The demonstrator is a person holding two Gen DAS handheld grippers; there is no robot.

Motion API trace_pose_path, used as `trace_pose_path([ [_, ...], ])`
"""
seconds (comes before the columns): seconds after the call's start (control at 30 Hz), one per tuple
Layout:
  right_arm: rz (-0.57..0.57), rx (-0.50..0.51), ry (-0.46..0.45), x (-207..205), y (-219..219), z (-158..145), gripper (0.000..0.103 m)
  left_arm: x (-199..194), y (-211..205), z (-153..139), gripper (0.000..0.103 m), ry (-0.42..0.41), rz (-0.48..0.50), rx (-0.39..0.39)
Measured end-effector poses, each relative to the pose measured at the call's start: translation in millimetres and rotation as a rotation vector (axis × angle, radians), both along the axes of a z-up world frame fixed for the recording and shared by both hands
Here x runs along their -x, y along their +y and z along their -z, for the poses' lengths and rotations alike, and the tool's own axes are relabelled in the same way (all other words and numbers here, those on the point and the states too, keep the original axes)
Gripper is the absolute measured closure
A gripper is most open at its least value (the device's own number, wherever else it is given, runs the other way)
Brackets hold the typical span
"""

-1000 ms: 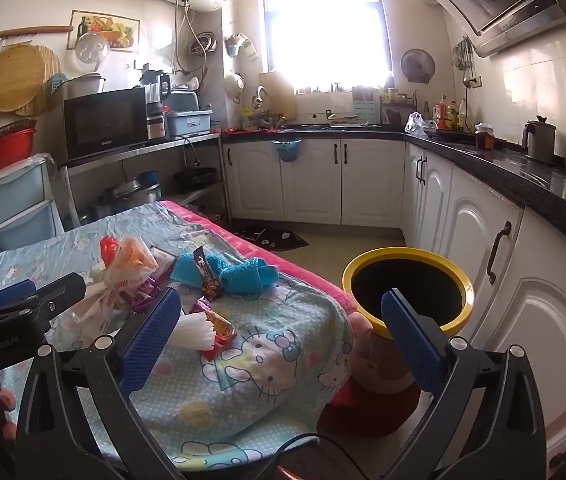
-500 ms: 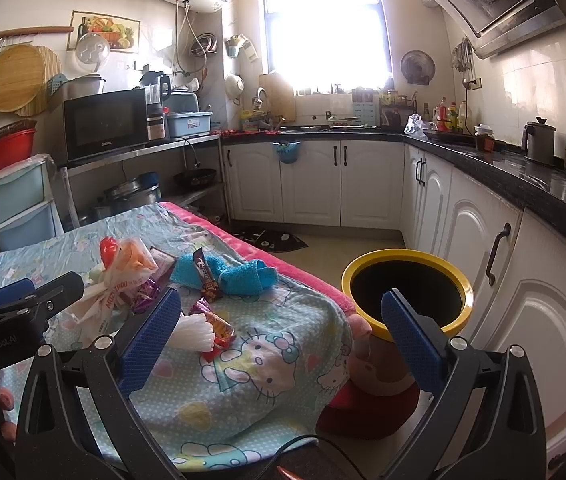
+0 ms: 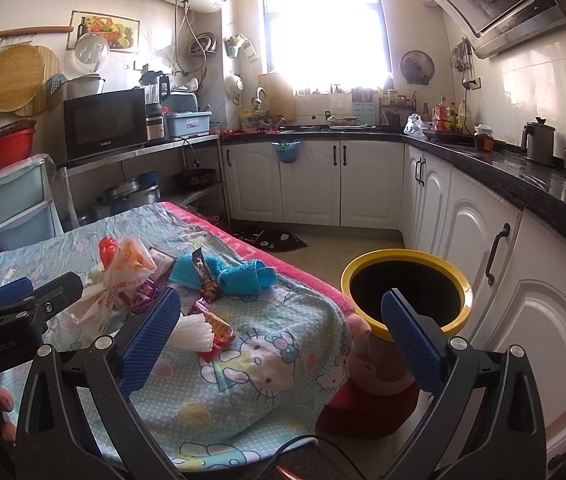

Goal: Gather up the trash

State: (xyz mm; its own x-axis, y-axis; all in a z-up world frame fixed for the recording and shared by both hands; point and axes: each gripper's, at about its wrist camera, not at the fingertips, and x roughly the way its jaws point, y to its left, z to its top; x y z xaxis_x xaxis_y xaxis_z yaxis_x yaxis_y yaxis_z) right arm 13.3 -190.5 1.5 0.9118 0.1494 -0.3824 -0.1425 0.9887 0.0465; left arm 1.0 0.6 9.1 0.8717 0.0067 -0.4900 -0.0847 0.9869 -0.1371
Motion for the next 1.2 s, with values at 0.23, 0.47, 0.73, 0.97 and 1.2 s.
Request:
trace_pose_path([
  [0.23,-0.001,0.000,0.001,0,0,1,0.005,0,0,-2,0.010,-0.001,0.000,-0.001],
  [0.47,-0.006,0.001,0.001,-1,1,1,0.005,0,0,-2,0.010,-0.002,0.001,-0.001],
  [0.73,-0.053,0.013,0.000,-4,5,-1,0.005,-1,3,-2,0.010,-0.006,-0.006,0.000],
  [0.97,-0.128,0.034,0.019,-10,17,-4,0.005,0,31,-8,0.010,-0.026,-0.070,0.026],
  [1.2,-0.204,0.048,0.030,-24,35,-12,0.005,3,63,-17,0.010,-0.051,-0.155,0.033],
])
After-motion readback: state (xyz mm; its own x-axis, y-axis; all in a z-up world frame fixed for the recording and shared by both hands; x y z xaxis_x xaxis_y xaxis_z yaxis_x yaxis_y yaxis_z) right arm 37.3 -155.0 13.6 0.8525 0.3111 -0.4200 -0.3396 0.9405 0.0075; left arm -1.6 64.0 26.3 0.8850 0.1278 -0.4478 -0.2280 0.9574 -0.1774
